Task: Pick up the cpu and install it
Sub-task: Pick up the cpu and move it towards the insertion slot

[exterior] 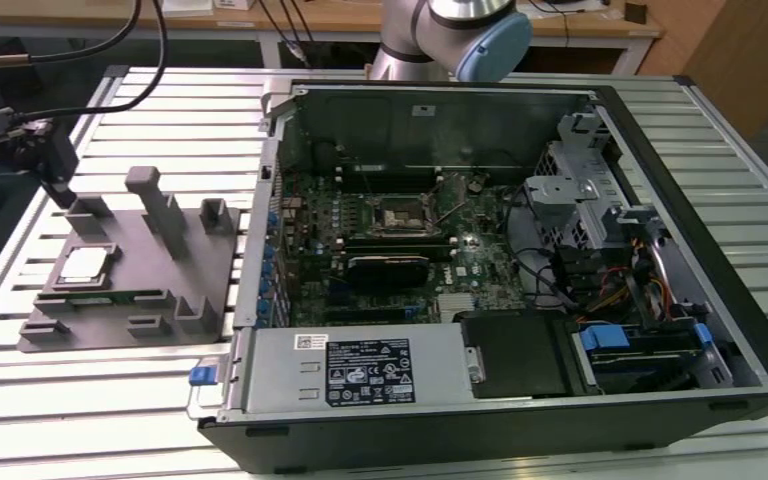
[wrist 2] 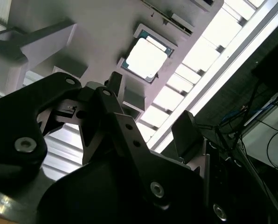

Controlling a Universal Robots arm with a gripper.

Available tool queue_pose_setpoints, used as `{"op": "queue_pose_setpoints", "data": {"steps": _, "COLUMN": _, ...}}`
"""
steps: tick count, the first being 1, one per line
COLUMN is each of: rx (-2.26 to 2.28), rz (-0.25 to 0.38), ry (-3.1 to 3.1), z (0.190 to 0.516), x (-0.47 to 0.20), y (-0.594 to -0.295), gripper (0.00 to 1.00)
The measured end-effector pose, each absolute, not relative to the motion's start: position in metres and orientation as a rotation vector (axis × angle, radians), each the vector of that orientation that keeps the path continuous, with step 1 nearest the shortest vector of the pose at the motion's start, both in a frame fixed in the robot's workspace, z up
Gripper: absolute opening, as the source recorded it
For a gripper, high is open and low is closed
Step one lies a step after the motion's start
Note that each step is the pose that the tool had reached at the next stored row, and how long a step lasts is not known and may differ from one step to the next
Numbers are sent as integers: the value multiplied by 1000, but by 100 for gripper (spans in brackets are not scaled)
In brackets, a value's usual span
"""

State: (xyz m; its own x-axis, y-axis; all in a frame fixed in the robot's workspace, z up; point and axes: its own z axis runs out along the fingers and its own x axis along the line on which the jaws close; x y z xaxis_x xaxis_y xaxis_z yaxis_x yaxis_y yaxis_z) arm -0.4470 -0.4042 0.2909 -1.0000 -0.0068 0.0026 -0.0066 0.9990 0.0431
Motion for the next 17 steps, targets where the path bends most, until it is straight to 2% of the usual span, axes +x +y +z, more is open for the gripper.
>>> {"op": "queue_pose_setpoints", "data": {"steps": 17, "rx": 11, "rz": -68, "ry": -3138, "z": 274, "x": -447, "y": -405, "gripper": 71}}
